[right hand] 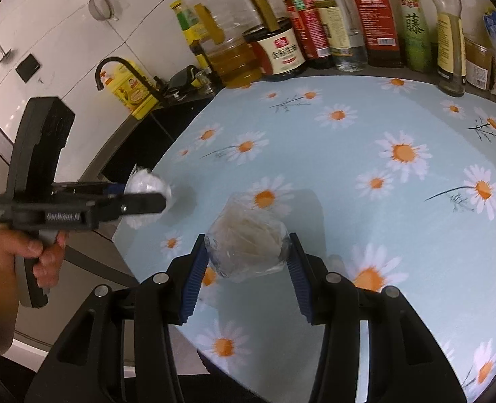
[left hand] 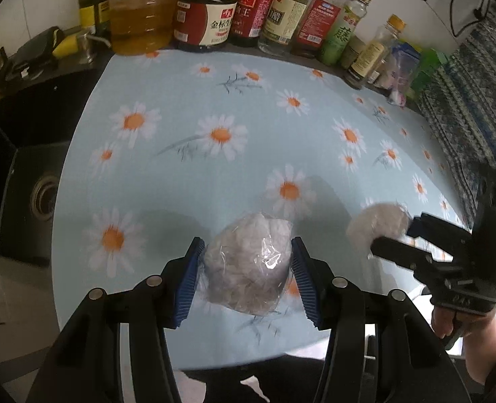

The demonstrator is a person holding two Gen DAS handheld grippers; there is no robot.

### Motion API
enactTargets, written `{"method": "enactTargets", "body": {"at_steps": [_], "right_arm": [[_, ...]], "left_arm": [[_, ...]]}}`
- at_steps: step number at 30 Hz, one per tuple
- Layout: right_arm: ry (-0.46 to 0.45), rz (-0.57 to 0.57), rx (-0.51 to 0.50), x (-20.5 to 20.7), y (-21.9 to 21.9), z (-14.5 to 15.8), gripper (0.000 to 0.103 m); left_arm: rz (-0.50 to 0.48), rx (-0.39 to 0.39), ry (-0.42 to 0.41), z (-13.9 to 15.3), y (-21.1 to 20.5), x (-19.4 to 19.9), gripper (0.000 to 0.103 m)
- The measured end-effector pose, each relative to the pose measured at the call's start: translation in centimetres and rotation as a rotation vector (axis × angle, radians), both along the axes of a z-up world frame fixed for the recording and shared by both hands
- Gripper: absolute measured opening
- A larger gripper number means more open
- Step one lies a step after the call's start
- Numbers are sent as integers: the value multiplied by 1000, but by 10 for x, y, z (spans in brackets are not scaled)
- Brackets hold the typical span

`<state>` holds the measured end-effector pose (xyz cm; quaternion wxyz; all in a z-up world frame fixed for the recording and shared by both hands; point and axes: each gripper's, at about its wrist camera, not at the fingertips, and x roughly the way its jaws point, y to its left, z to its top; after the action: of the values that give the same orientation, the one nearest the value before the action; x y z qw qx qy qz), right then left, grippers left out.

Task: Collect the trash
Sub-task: 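Grasp the other white plastic bag with the left gripper while the right gripper holds its bag, then carry both white plastic bags down over the trash bin and release them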

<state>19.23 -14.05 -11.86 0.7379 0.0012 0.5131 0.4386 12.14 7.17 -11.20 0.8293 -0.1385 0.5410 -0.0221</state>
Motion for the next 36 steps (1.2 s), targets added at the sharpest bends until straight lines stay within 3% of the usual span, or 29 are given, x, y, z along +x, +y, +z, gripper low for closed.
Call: {"method": "enactTargets", "body": {"at_steps": [10, 19, 36], "right_arm": [[10, -1, -48, -66, 24, 7, 48], [24, -1, -83, -119, 33, 13, 48], [151, 23, -177, -190, 31, -35, 48]], "left_arm": [[-33, -63, 4, -12, 14, -70, 50], [-74, -118, 15, -22, 20, -110, 50], [-100, -155, 127, -65, 13, -151, 51]]}}
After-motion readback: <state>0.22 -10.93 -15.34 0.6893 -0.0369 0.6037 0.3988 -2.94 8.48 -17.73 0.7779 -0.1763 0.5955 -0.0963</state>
